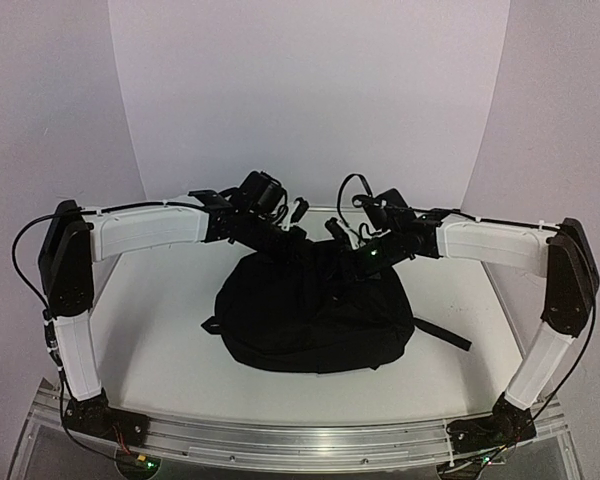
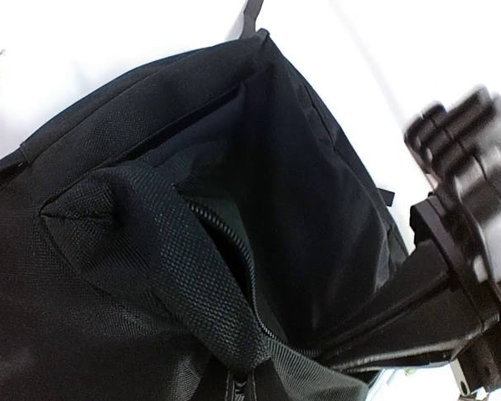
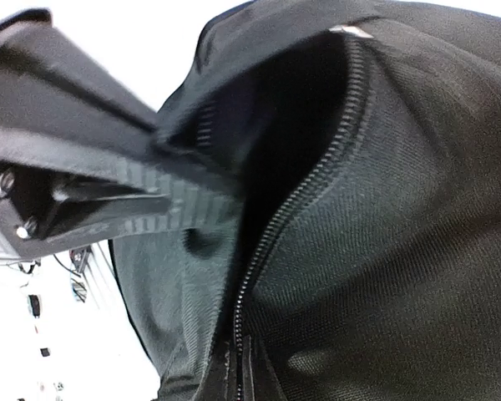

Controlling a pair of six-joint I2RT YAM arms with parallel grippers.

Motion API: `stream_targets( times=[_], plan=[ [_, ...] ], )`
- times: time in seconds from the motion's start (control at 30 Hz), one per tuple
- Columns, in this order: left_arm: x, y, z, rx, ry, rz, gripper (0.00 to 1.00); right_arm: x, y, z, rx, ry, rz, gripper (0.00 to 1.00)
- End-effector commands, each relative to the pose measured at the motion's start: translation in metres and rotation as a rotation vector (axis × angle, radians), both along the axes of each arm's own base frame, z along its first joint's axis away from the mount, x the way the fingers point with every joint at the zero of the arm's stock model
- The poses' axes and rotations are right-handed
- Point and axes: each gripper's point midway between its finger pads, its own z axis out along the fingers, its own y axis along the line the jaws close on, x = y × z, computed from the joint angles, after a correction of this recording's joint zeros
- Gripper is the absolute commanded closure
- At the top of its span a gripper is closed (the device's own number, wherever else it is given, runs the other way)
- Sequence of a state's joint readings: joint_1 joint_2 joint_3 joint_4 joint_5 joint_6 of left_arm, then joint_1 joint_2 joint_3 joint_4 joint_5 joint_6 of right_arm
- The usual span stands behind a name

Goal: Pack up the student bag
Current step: Adjust the student bag at the center of the board.

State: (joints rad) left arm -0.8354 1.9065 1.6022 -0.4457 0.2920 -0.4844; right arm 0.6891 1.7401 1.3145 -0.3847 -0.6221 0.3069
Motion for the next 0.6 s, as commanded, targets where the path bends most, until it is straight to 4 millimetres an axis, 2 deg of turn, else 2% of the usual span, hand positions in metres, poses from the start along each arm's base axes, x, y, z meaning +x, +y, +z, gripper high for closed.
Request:
stream_targets(
  times=[0.0, 0.07, 0.1, 0.13, 0.2, 0.23, 0.37, 0.5, 0.57],
  plan=[
    [0.033, -0.025, 0.103, -0.263, -0.213, -0.052, 1.00, -0.023, 0.035, 0.048, 0.159, 0.013, 0.122, 0.97],
    [0.037, -0.032, 0.102, -0.266, -0.208, -0.084, 1.00, -0.023, 0.038, 0.065, 0.194, -0.003, 0.135, 0.89],
    [0.039, -0.035, 0.104, -0.264, -0.211, -0.097, 1.00, -0.022, 0.037, 0.074, 0.204, -0.025, 0.138, 0.76],
    [0.040, -0.038, 0.098, -0.243, -0.196, -0.107, 1.00, -0.018, 0.033, 0.079, 0.204, -0.053, 0.126, 0.61],
    [0.042, -0.037, 0.096, -0.219, -0.187, -0.099, 0.96, -0.001, 0.014, 0.086, 0.192, -0.100, 0.068, 0.42],
    [0.042, -0.033, 0.096, -0.211, -0.187, -0.086, 0.89, 0.010, 0.001, 0.088, 0.185, -0.119, 0.031, 0.37],
    [0.040, 0.001, 0.103, -0.171, -0.221, 0.049, 0.44, 0.053, -0.060, 0.096, 0.145, -0.197, -0.100, 0.21],
    [0.027, 0.041, 0.108, -0.163, -0.202, 0.207, 0.22, 0.090, -0.094, 0.095, 0.022, -0.297, -0.192, 0.09],
    [0.012, 0.053, 0.099, -0.165, -0.157, 0.261, 0.17, 0.107, -0.100, 0.085, -0.024, -0.307, -0.212, 0.06]
  ],
)
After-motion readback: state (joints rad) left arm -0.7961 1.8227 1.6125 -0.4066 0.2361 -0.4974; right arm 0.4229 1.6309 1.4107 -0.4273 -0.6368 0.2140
